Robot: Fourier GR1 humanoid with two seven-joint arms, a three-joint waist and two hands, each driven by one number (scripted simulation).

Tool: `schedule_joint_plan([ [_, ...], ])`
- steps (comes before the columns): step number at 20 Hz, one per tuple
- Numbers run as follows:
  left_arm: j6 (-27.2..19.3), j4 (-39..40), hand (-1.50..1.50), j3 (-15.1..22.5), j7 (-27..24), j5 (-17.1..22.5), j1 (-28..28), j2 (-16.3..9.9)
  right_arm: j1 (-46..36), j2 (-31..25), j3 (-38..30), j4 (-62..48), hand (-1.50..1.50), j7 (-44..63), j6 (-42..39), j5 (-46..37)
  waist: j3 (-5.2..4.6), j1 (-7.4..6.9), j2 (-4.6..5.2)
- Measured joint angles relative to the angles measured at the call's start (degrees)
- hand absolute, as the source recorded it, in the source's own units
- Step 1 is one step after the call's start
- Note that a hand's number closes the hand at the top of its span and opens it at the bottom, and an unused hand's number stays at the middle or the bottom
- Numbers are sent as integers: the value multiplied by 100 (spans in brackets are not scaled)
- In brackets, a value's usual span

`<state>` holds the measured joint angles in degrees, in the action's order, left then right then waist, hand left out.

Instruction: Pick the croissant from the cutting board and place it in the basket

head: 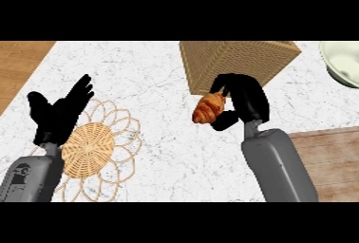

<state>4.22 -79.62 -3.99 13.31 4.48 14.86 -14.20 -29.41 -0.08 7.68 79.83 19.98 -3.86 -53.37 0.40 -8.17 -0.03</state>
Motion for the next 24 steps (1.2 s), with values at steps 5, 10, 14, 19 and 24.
schedule_joint_plan([
  [5,59,40,0,118,31,-34,129,40,-694,9,286,176,150,1264,1204,28,-42,-157,-1],
  [10,60,110,0,196,65,-95,264,70,-1617,8,606,-13,150,2777,2045,-350,-80,-212,16],
  [14,46,167,0,227,74,-138,328,85,-2477,0,815,-465,150,3752,2325,-774,-95,-246,42],
  [19,2,256,0,209,93,-160,446,103,-3514,-25,901,-1163,150,4288,2347,-1215,-97,-197,71],
  [24,-34,301,0,163,102,-178,520,75,-4385,-37,735,-1949,150,4618,2345,-1580,-94,-146,95],
])
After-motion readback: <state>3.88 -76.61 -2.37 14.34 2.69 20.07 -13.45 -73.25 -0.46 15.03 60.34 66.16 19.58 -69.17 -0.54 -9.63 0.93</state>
